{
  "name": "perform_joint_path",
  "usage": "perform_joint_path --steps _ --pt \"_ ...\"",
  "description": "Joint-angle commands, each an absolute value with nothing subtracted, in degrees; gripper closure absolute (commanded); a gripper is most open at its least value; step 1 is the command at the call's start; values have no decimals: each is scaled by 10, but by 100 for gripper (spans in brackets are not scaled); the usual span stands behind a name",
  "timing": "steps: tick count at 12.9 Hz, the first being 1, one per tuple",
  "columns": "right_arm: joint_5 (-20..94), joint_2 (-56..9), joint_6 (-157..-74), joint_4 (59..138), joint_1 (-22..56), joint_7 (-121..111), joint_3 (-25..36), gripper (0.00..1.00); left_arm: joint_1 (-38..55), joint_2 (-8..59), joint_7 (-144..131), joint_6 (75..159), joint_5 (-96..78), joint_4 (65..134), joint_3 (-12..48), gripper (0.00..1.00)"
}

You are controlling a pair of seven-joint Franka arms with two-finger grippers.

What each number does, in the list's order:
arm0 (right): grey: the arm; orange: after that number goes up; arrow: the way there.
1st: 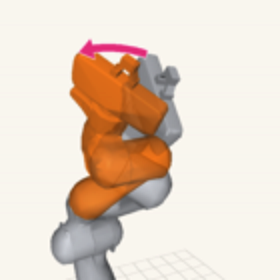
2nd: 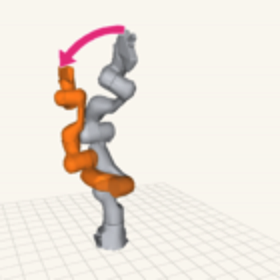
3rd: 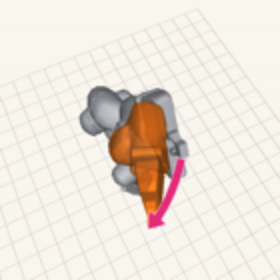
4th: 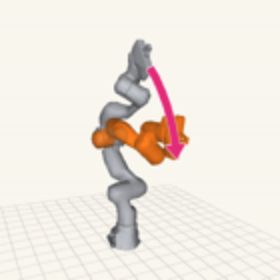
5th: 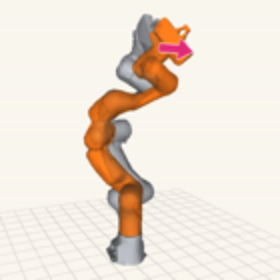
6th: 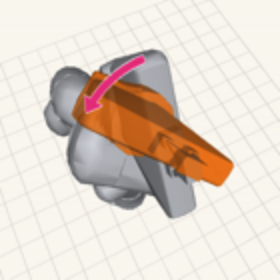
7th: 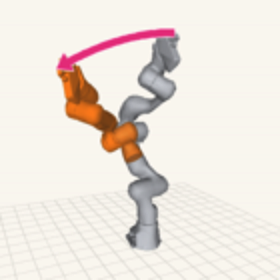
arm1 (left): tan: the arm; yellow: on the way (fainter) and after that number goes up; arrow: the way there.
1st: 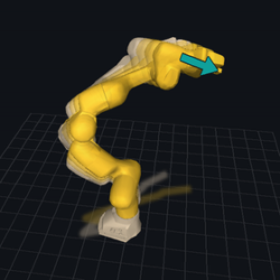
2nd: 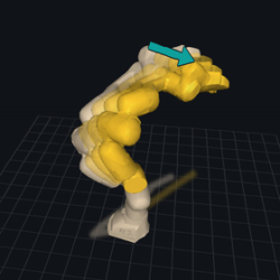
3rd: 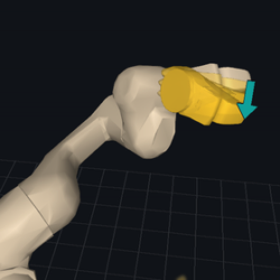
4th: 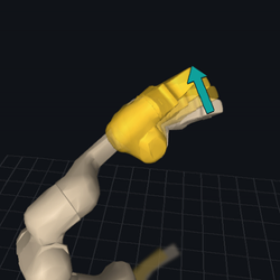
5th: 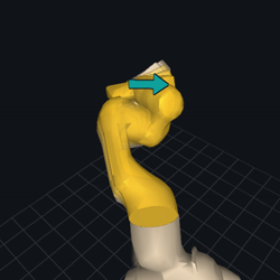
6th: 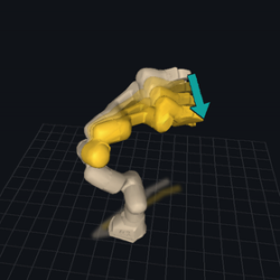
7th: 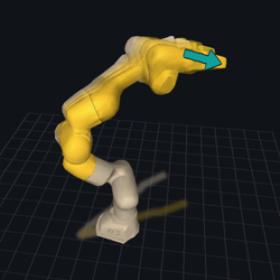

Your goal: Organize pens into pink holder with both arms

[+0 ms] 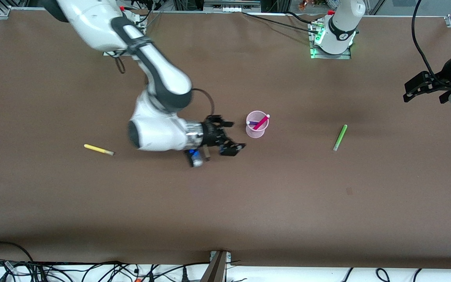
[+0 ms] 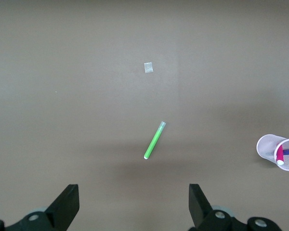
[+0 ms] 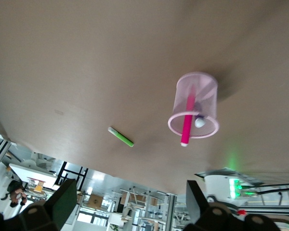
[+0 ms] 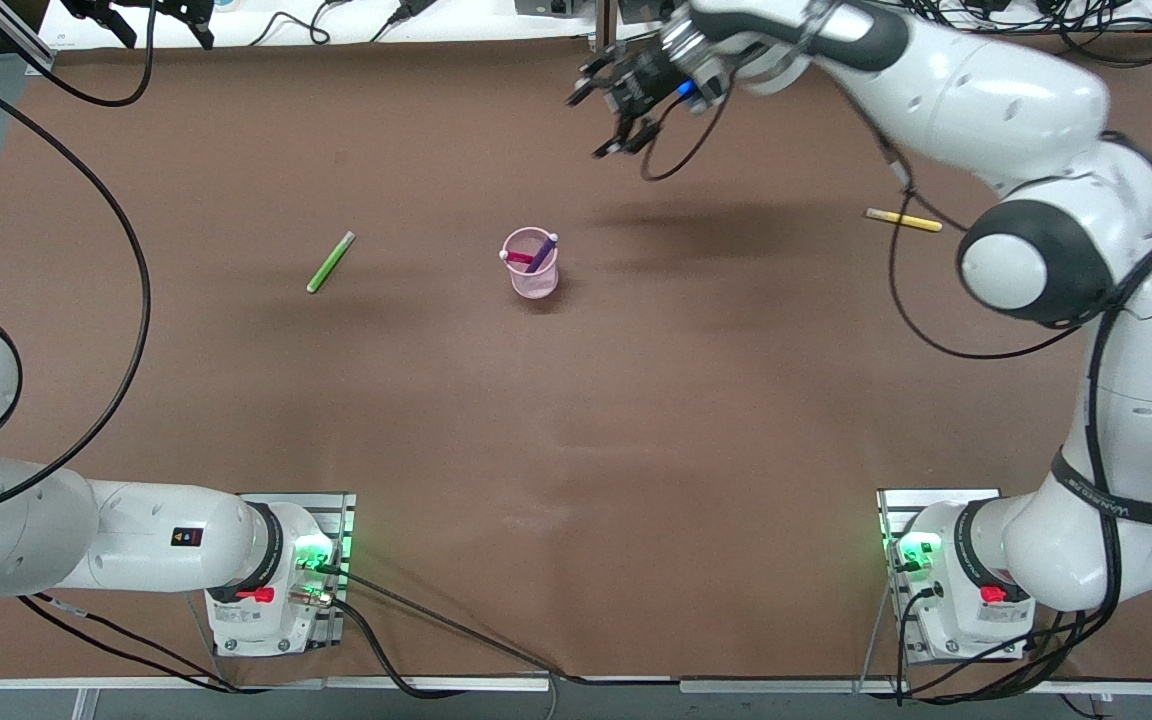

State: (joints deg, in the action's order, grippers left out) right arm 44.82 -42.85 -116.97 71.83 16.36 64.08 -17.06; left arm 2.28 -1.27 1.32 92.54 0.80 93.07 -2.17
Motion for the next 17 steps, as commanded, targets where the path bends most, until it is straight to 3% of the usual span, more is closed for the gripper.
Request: perform_joint_path --steps 1,5,12,17 --pt "433 -369 -1089 745 99 548 -164 0 26 -6 9 916 21 915 -22 0" --pt "329 -299 -984 748 98 464 -99 0 26 -6 9 916 20 915 -22 0" --pt "74 -186 -871 749 98 155 -52 0 26 -6 9 915 20 915 -22 0" --pt "4 -132 -874 791 98 10 -9 0 26 -6 8 915 21 915 -22 0"
